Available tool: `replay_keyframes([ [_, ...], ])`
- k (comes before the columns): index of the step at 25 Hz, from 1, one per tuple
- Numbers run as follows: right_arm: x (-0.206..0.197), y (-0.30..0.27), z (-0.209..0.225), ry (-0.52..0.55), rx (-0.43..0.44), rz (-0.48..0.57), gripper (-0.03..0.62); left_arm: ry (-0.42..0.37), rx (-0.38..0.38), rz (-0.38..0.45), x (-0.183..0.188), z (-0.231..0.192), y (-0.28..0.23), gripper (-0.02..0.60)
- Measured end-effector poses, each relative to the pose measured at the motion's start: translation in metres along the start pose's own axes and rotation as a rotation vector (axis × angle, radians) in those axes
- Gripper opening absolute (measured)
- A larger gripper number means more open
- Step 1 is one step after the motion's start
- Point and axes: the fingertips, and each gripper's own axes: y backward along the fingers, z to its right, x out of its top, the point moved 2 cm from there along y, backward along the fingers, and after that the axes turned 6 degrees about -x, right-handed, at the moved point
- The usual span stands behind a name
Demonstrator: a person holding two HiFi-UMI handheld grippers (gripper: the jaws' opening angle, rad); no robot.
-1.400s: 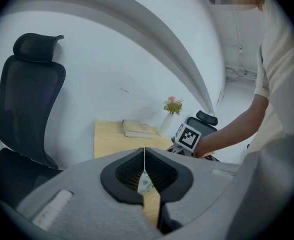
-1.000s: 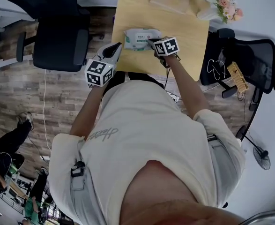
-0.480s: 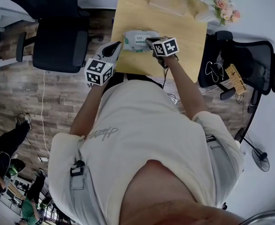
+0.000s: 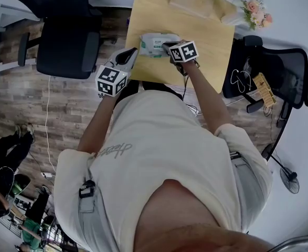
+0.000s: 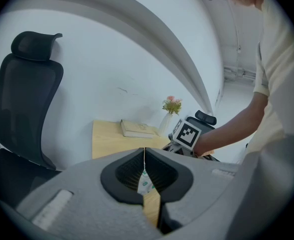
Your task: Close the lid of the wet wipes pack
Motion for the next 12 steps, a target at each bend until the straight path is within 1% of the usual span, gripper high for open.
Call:
replay_keyframes([
  [9, -0.003, -0.008, 0.0, -0.01, -0.029, -0.017, 0.003, 0.003, -0.003, -0.016, -0.0047, -0.007, -0.0002, 0.017],
  [12, -0.0038, -0.0092, -0.0014, 0.011, -0.052, -0.022, 0.003, -0.003, -0.013, -0.016, -0.0031, -0.0082, -0.0054, 0.017],
])
